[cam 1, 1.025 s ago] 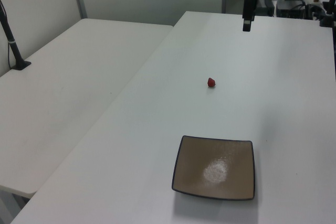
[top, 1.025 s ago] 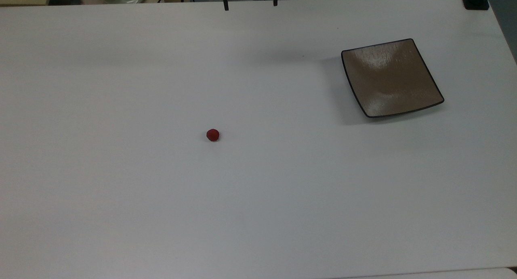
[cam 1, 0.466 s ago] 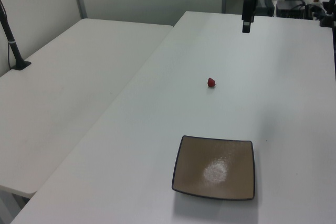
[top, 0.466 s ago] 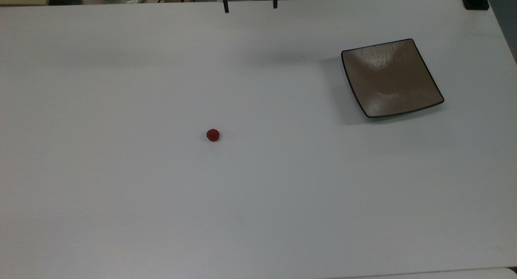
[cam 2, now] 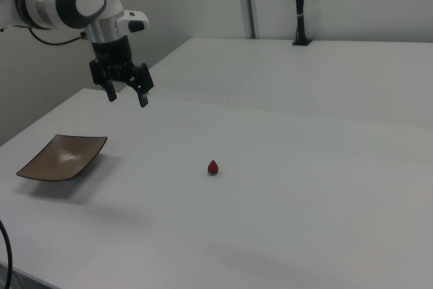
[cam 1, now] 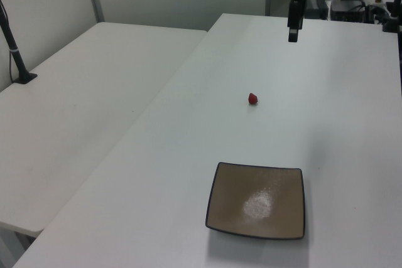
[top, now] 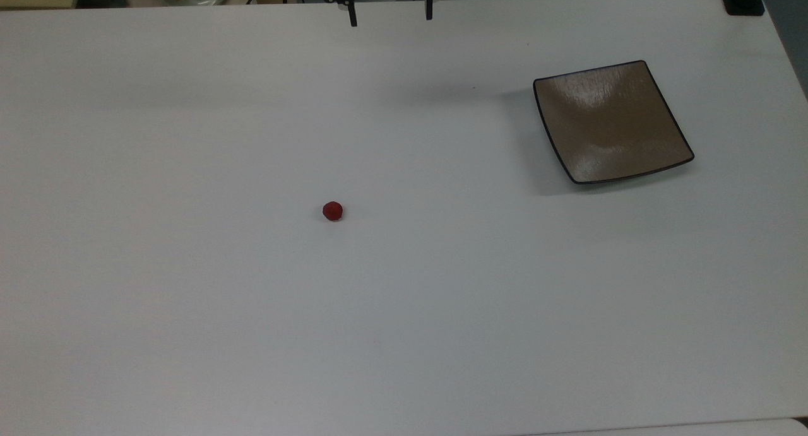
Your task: Strawberries on a ceramic plate
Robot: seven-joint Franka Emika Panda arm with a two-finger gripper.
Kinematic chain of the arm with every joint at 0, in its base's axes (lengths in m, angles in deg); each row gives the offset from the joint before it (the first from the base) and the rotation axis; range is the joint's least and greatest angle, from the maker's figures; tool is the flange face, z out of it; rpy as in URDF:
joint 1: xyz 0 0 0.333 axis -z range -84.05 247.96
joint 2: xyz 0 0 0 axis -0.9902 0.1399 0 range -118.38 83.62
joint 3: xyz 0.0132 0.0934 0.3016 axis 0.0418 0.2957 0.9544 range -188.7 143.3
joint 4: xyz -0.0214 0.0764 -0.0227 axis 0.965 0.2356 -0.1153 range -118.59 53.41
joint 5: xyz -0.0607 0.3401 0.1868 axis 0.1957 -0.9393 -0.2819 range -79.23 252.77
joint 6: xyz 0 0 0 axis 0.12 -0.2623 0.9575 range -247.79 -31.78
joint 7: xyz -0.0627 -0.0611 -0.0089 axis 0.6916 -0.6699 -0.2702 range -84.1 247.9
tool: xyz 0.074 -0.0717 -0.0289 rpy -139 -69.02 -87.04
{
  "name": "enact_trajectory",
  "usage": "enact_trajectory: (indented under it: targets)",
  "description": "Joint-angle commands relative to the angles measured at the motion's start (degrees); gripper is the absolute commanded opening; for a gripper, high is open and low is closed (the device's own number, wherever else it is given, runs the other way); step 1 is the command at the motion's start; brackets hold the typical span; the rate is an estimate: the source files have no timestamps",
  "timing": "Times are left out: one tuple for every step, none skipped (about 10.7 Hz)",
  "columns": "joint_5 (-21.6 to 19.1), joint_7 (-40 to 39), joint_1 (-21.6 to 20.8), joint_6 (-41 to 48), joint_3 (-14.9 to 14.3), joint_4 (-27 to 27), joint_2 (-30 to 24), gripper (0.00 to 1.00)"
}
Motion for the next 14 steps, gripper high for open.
enact_trajectory:
  targets:
    - [0.9,0.5,0.1,-1.6,-0.3,3.4,3.3,1.0]
    - [1.4,0.2,0.2,-1.6,-0.7,5.0,5.2,1.0]
    - [2.5,-1.1,0.4,-1.5,-0.8,7.1,7.4,1.0]
    - [3.5,-2.7,1.2,-1.4,-0.8,9.1,9.5,1.0]
    - [3.4,-3.2,2.3,-1.7,-0.8,10.4,11.2,1.0]
    - [3.5,-3.4,2.7,-2.1,-0.8,11.0,12.5,1.0]
    - [3.5,-4.0,3.0,-2.5,-0.8,11.2,13.6,1.0]
    - [3.4,-4.3,3.9,-4.5,-0.8,11.2,14.8,1.0]
    - [3.0,-4.3,4.6,-7.0,-0.8,11.1,16.1,1.0]
    - [2.8,-4.3,5.3,-8.5,-0.8,11.1,17.7,1.0]
    - [2.7,-4.3,5.3,-9.6,-0.8,10.9,18.6,1.0]
    - [2.8,-4.3,5.3,-11.7,-0.8,10.7,19.7,1.0]
    - [2.9,-4.3,5.3,-13.6,-0.8,10.7,20.9,1.0]
    - [3.3,-4.3,5.3,-14.7,-0.8,10.7,22.0,1.0]
